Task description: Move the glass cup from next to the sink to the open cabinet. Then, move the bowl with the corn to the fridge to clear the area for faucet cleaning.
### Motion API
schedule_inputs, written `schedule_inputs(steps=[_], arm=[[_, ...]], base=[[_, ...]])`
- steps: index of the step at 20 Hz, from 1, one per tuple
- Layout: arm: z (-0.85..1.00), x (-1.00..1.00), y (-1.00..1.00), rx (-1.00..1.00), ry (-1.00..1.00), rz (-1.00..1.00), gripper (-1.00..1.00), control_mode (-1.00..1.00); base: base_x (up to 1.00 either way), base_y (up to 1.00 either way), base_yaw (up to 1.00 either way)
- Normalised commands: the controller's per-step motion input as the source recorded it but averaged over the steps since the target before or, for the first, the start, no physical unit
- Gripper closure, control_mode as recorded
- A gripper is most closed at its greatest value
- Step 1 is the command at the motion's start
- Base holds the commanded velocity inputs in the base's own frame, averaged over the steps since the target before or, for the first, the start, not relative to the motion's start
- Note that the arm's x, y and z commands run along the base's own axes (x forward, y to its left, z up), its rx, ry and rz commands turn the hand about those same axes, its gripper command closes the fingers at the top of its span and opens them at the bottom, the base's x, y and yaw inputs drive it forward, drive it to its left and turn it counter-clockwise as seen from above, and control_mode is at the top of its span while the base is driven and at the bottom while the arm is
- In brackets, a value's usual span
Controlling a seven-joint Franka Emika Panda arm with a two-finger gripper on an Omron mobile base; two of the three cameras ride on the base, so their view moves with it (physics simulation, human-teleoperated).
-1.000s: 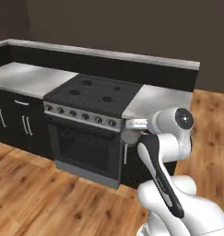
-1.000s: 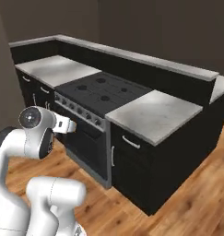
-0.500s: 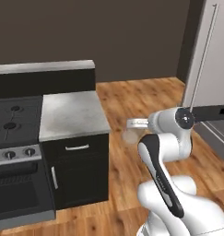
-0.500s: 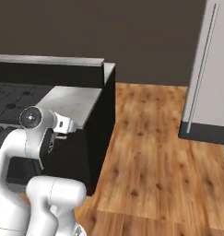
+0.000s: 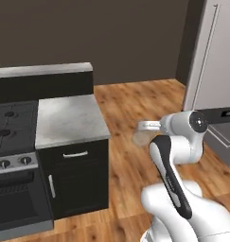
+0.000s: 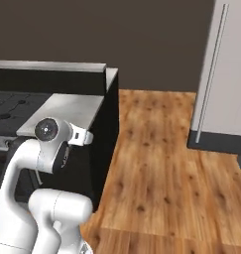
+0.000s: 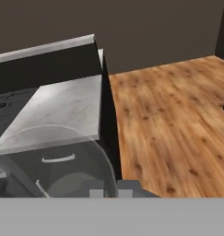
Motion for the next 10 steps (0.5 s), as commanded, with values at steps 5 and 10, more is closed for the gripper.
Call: schedule_inputs(steps=[5, 10], arm=[[0.00, 0.00, 0.00, 0.00, 0.00, 0.00, 1.00, 1.00], [0.00, 0.00, 0.00, 0.00, 0.00, 0.00, 1.00, 1.00]], base=[[0.03, -0.53, -0.69], [0.16, -0.12, -0.96]])
